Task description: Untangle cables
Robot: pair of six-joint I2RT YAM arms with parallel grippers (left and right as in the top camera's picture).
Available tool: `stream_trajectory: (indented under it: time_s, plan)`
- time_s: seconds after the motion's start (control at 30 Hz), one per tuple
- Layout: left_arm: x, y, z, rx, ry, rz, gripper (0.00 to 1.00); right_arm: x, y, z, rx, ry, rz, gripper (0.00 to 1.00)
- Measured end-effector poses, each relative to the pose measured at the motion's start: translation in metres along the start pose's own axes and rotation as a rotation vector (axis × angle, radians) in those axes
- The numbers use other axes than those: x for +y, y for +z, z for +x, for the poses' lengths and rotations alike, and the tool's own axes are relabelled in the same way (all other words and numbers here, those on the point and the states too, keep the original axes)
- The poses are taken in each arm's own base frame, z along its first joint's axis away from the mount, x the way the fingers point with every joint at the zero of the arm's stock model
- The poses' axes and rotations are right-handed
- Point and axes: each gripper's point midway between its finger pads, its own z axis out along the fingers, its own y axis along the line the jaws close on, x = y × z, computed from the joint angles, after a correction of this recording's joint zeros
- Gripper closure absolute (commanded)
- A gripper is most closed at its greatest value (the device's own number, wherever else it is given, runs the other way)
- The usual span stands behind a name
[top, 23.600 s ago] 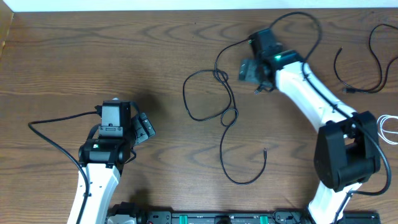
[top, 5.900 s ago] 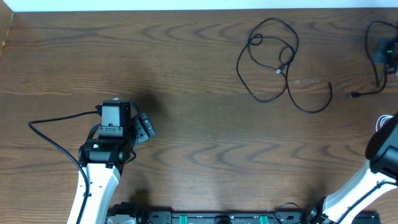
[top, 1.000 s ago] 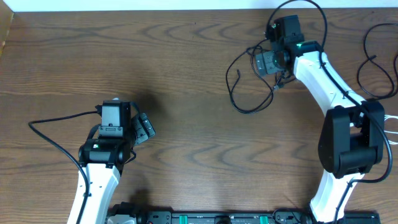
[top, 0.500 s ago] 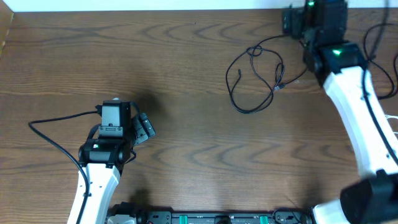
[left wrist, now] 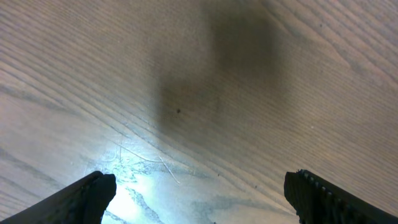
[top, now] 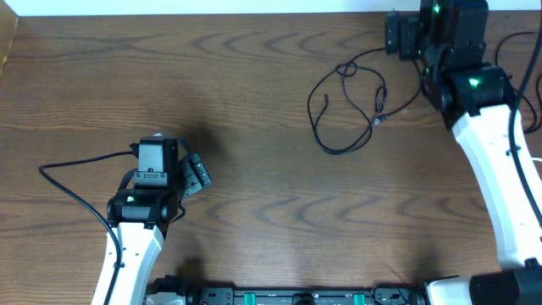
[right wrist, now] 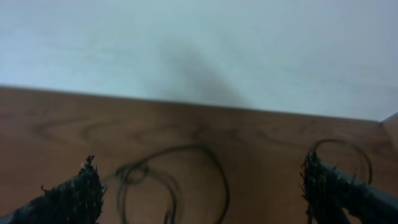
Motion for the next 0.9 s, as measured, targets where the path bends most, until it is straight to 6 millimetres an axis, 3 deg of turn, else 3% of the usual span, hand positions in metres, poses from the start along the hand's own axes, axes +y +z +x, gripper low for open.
stream_trajectory:
  time_s: [0.3, 0.5, 0.73, 0.9]
  plan:
    - [0.000, 0.000, 0.000, -0.001, 0.000, 0.000, 0.06, 0.006, -0.078, 0.038, -0.106, 0.007, -0.115, 0.01]
    - [0.000, 0.000, 0.000, 0.002, 0.000, -0.001, 0.06, 0.001, -0.129, 0.089, -0.185, -0.023, -0.129, 0.01]
    - [0.000, 0.000, 0.000, 0.001, 0.000, 0.000, 0.06, -0.013, -0.210, 0.086, -0.388, 0.055, -0.159, 0.01]
    - [0.000, 0.000, 0.000, 0.001, 0.000, -0.001, 0.06, -0.027, -0.232, 0.100, -0.401, 0.117, -0.134, 0.01]
